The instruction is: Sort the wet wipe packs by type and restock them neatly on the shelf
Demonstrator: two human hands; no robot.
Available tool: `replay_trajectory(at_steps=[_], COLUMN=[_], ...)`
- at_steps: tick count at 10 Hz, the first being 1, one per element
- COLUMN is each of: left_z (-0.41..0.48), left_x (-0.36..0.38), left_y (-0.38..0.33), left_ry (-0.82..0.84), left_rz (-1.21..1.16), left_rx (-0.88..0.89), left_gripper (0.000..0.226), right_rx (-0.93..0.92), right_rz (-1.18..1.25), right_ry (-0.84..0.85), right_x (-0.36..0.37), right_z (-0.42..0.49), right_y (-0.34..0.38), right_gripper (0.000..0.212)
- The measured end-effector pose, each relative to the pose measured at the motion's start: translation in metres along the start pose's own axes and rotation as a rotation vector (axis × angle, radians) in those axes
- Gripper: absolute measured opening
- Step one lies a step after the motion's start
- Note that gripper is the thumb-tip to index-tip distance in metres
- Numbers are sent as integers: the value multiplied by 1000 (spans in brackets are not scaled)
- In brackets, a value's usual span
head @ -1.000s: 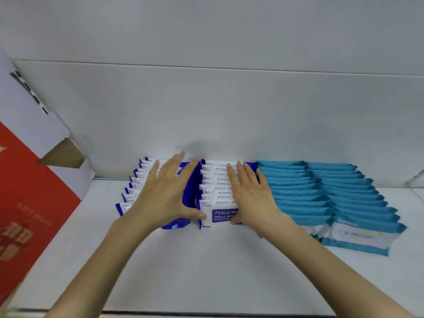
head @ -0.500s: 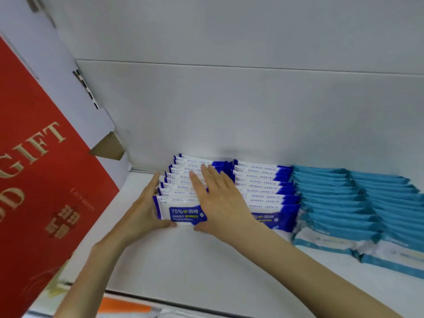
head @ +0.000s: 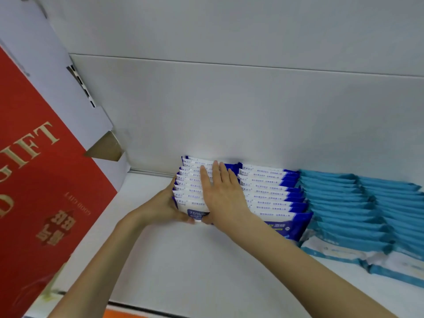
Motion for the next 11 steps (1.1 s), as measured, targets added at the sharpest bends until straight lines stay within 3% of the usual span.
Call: replay_trajectory(at_steps=[2, 4, 6, 8, 10, 11], left_z=[-2, 1, -15, -35, -41, -50], left_x=[-10, -9, -5, -3, -8, -16], left_y=[-9, -2, 10, 10, -26, -36], left_ry=[42, -14, -149, -267, -390, -412], left_rz=[-153, -139, -121, -159, -36, 44], left_rx=[43, 27, 9, -61, -49, -89], left_gripper=[102, 99, 113, 128, 102, 108], right_rx=[-14, 7, -49, 96, 138, 73], right_rz=[-20, -56, 8, 40, -7, -61], right_ry=[-19, -21, -94, -66, -33, -84], right_x=[-2, -7, -10, -27, -24, -28], right_z=[1, 1, -27, -78, -71, -81], right_y=[-2, -3, 1, -64, -85, -77], right_gripper=[115, 117, 118, 118, 112, 107])
Point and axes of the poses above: each hand's wrist, its own z-axis towards the middle knuckle, its own x-axis out of the palm, y = z × x, the point moved 5 cm from there along z, towards the middle knuckle, and after that the axes turned 13 degrees about z, right-handed, at the moved point
